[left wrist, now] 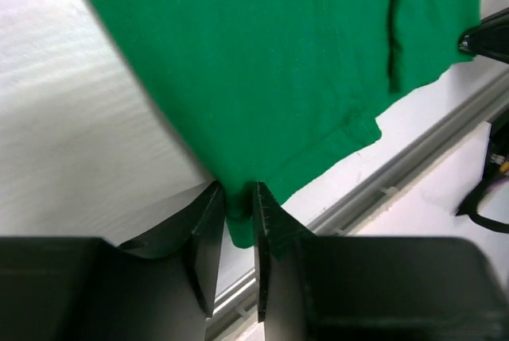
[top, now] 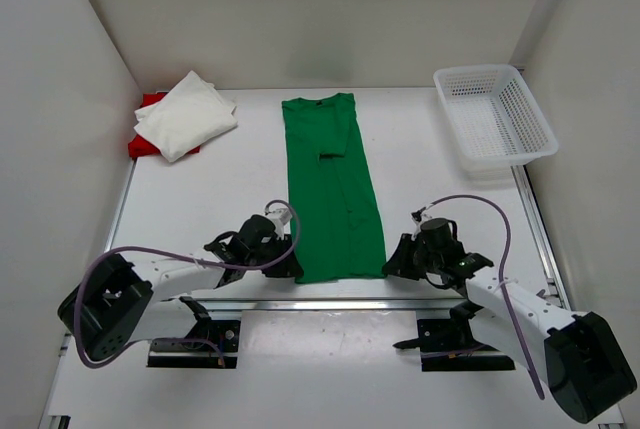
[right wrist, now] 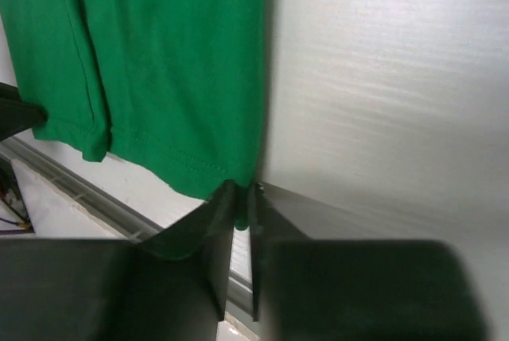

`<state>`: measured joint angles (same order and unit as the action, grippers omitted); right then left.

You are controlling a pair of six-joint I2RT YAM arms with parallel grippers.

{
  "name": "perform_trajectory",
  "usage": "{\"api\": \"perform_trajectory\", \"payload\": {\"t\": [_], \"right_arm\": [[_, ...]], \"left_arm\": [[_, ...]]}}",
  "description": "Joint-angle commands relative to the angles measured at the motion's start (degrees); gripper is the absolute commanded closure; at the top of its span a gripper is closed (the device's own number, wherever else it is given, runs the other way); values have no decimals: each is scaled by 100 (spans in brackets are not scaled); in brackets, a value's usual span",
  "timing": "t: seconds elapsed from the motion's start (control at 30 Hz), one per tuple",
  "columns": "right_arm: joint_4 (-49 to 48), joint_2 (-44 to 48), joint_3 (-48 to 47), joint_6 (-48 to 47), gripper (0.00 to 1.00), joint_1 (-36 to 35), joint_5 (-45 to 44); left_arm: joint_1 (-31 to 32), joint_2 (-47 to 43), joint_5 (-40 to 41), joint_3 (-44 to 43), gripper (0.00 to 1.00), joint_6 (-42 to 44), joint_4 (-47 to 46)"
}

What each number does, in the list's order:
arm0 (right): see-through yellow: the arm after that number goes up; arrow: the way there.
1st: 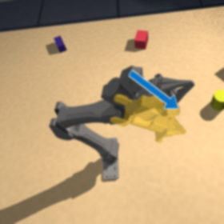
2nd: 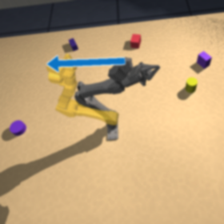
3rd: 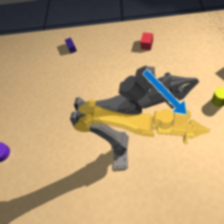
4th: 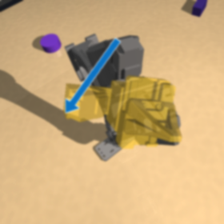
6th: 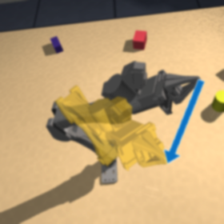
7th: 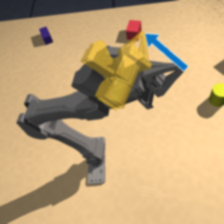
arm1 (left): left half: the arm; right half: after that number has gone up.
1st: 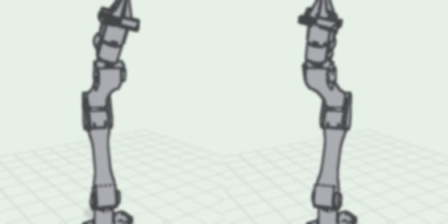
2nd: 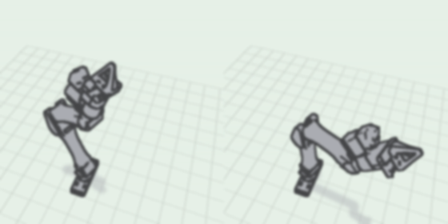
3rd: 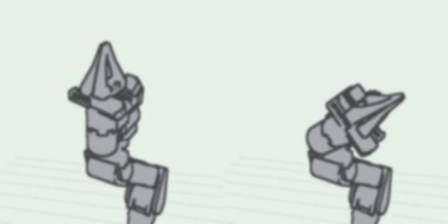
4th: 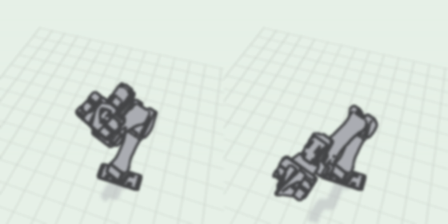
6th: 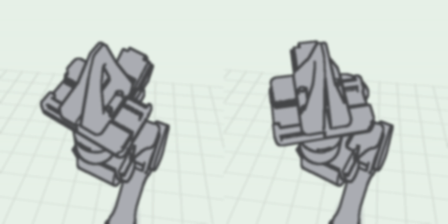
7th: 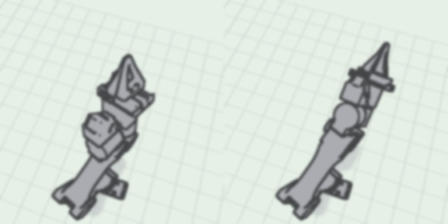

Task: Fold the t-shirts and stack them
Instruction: Grab the bottom of the folded rectangular tshirt with both arms

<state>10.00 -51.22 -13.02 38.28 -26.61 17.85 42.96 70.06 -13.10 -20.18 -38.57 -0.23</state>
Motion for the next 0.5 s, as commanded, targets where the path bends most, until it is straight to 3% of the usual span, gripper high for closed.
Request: {"api": "perform_trajectory", "payload": {"t": [0.0,0.1,0.17,0.33,0.47], "right_arm": [[310,-28,194,118,94,-133,78],[257,-124,203,232,100,-501,-96],[335,-108,142,372,100,-739,-132],[880,603,63,1199,100,-1882,-360],[1206,746,-340,614,100,-1296,-211]], "left_arm": [[142,157,-122,313,71,-28,418],[134,70,-263,410,84,-63,392],[169,-70,-194,489,99,-63,505],[38,-1291,-193,647,100,-133,1708],[-551,-1987,-614,385,100,-160,2105]]}}
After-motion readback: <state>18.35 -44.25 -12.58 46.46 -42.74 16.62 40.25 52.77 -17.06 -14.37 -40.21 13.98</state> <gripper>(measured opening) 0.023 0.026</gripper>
